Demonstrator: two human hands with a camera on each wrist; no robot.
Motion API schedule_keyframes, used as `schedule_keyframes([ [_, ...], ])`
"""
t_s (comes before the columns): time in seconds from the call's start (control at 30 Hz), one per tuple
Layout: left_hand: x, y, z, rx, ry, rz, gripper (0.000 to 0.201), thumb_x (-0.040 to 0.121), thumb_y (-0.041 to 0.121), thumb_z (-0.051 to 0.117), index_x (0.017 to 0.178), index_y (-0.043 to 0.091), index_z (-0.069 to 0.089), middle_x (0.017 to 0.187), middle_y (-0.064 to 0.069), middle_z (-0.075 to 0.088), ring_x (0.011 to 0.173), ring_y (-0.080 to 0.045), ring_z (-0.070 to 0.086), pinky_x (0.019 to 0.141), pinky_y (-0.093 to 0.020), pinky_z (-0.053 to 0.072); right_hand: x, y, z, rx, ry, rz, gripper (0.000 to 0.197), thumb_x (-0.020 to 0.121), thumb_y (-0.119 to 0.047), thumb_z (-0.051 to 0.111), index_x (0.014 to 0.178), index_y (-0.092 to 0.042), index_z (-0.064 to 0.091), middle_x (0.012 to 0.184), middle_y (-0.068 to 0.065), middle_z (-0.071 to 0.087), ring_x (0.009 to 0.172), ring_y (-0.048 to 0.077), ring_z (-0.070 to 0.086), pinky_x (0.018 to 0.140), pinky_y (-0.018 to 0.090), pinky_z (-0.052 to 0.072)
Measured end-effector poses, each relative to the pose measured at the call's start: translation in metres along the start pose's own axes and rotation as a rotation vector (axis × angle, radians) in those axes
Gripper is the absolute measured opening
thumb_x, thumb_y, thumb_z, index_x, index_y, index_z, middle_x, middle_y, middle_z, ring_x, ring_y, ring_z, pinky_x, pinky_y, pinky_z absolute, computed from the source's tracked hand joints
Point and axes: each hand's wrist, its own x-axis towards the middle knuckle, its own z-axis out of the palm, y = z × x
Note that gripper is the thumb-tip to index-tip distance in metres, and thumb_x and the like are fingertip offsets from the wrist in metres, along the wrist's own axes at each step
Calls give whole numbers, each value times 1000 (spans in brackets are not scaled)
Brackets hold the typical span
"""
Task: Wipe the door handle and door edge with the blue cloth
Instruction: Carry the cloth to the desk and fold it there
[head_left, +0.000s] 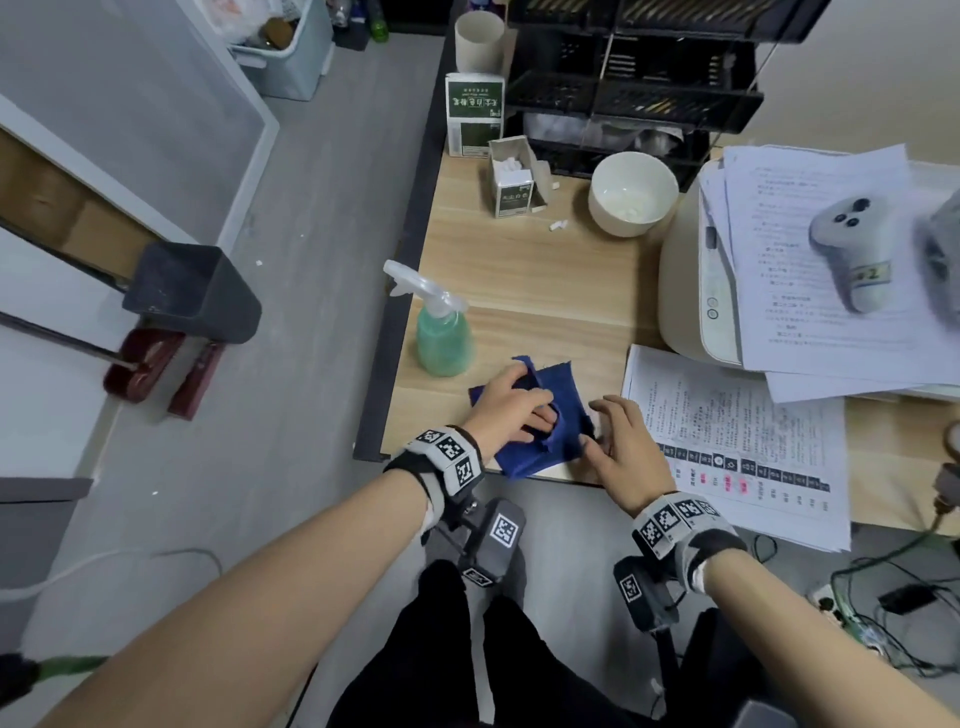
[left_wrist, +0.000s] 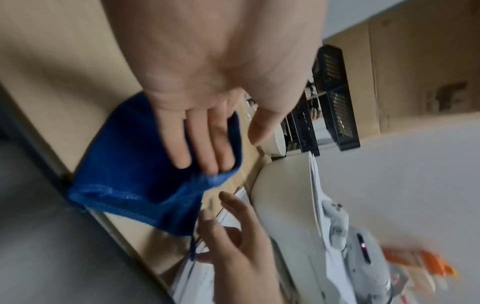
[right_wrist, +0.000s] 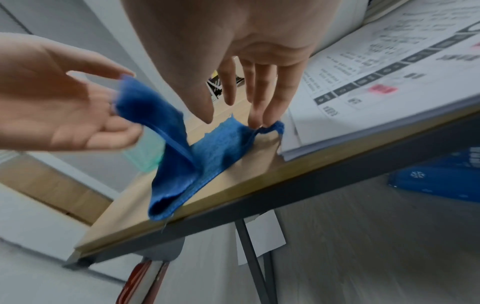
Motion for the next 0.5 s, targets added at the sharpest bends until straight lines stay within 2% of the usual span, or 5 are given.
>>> schedule_keyframes([
  [0.07,5,-2,2,135,-35,-66,48,97,16,54,142,22,38,90,-6,66,79,-19,62,58,-24,45,3,3,-4,21,64,19,40,94,-16,61,132,-10,52,140,7,45,108,24,58,90,38,51],
  [0.13,11,-14,-8,217,20,-49,44,93,10,53,137,11,48,95,-8,68,77,-19,60,60,-26,45,6,3,-7,50,149,35,35,93,-12,59,127,-11,56,133,5,49,104,23,58,87,36,51],
  [0.27,7,-41,-43,502,167,119,38,86,-2,48,118,11,66,112,-12,70,91,-21,62,84,-26,49,8,-11,-2,66,152,-105,28,91,-8,55,118,-17,60,118,-2,53,97,15,54,80,34,49],
  [0.37,5,-53,-67,864,28,302,50,84,-6,48,128,13,62,130,-6,55,121,-21,52,105,-30,41,9,-19,15,-43,-41,-210,32,92,-16,53,124,-17,60,123,1,57,111,23,53,90,40,49],
  [0.5,0,-52,-79,1386,-155,377,60,85,6,53,142,22,49,147,-3,34,132,-24,36,97,-40,45,14,-24,33,-267,-135,-197,43,96,-25,55,136,-10,56,142,11,48,127,35,48,105,46,44],
])
